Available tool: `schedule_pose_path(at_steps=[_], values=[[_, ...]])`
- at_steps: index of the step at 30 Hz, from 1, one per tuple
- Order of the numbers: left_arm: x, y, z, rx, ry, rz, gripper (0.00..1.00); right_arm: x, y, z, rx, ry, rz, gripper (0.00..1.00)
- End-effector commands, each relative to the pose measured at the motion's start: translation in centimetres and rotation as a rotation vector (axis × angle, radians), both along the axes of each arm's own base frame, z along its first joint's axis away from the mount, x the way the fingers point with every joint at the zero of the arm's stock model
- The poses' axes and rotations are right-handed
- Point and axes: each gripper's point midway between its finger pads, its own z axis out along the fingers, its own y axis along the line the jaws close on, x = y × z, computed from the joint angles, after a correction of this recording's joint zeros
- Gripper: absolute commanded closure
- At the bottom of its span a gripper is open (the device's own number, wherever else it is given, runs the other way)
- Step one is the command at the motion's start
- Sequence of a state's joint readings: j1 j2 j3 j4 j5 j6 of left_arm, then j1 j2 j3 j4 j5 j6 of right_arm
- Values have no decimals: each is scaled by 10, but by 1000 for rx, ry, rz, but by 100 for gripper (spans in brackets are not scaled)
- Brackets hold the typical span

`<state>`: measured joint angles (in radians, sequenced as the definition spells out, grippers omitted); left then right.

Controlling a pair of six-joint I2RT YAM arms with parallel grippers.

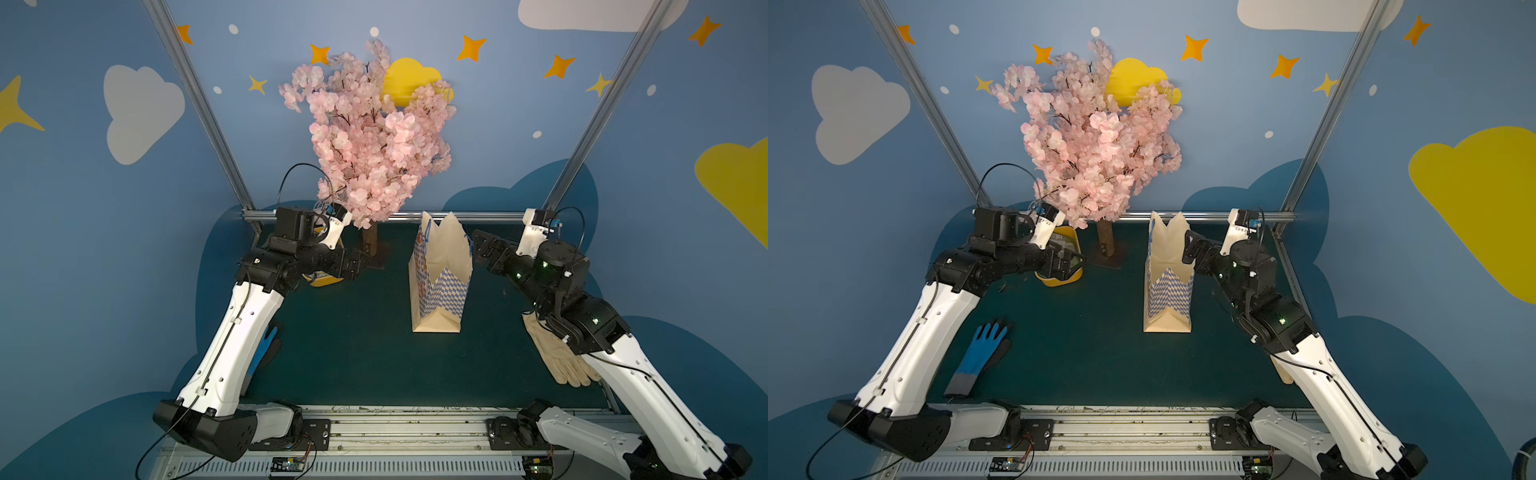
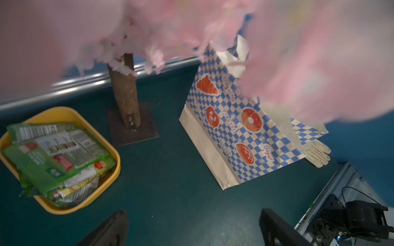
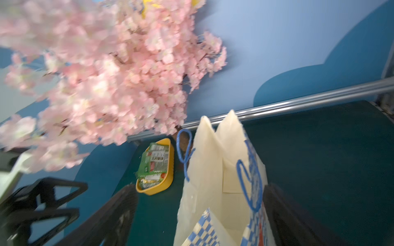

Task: Place the condiment packets inside the bag
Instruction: Move the storage box to the center of the board.

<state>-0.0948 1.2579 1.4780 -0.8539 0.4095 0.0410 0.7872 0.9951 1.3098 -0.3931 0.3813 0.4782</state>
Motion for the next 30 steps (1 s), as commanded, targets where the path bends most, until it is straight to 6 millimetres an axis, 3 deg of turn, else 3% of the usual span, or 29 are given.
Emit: schedule_pose_path(at_steps=[1, 5, 8, 10, 15, 18, 25, 30], values=[[-13, 30, -4, -109, 18, 12, 0, -19, 34, 7, -87, -73, 69, 13], [4, 93, -53, -101, 82, 150, 0, -46, 114, -15, -266, -113, 231, 20], [19, 103, -101, -30, 130, 93, 5, -61, 164, -44, -403, -100, 322, 21], [26, 97, -123, 12, 124, 6, 9, -68, 180, -61, -448, -92, 355, 21], [46, 68, -162, 270, 42, -204, 12, -85, 178, -90, -412, -39, 423, 23], [52, 40, -171, 346, 13, -306, 11, -102, 170, -101, -374, -55, 476, 24], [91, 20, -198, 531, 80, -150, 12, -135, 151, -118, -357, -83, 516, 26], [128, 29, -217, 612, 99, -46, 13, -154, 145, -122, -345, -101, 548, 27]])
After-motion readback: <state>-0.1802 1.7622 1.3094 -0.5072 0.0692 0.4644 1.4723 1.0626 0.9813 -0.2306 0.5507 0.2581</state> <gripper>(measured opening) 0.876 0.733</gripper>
